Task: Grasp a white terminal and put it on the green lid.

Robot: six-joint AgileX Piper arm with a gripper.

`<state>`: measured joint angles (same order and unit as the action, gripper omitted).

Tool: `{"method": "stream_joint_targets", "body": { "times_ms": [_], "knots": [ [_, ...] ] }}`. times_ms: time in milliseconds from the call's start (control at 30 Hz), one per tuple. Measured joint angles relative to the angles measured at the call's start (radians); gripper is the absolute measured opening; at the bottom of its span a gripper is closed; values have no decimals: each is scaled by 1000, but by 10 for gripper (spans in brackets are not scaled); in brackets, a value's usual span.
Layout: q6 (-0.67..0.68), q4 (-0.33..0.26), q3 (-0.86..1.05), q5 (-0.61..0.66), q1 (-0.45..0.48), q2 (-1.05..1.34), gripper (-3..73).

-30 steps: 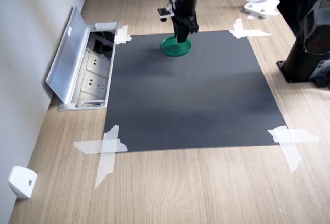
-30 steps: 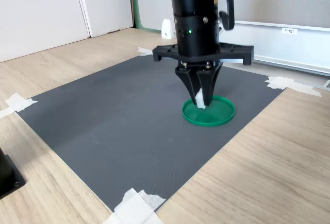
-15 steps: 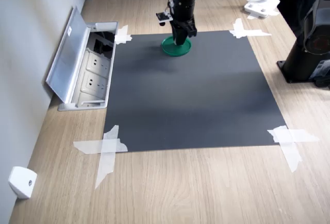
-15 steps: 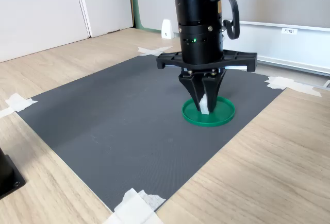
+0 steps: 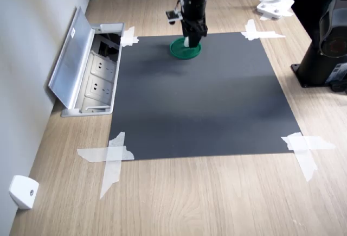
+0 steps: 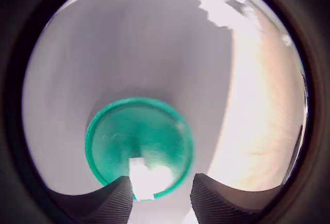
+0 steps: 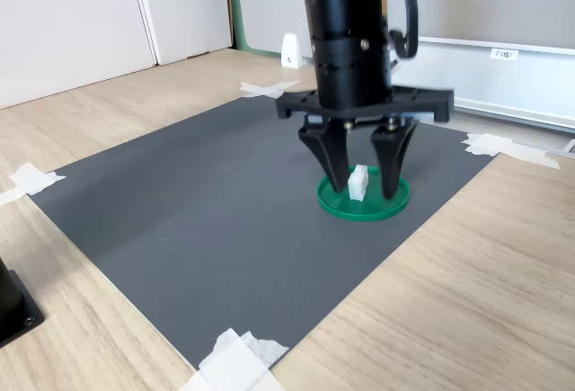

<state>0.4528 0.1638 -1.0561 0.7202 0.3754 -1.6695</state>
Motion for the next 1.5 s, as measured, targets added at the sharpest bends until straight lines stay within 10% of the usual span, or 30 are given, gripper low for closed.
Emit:
{"method": "stream_joint_targets", "body": {
  "times_ms": [167,367,567,1033,1500],
  "knots": [
    [-66,-36,1,0,0,157,256],
    [-93,-264,3,11,0,400,16],
    [-94,-340,56,59,-27,558,-5],
    [-290,-337,683,-378,-194,1250,-5],
    [-321,-333,966,-293,-194,1680,-6]
  ]
}}
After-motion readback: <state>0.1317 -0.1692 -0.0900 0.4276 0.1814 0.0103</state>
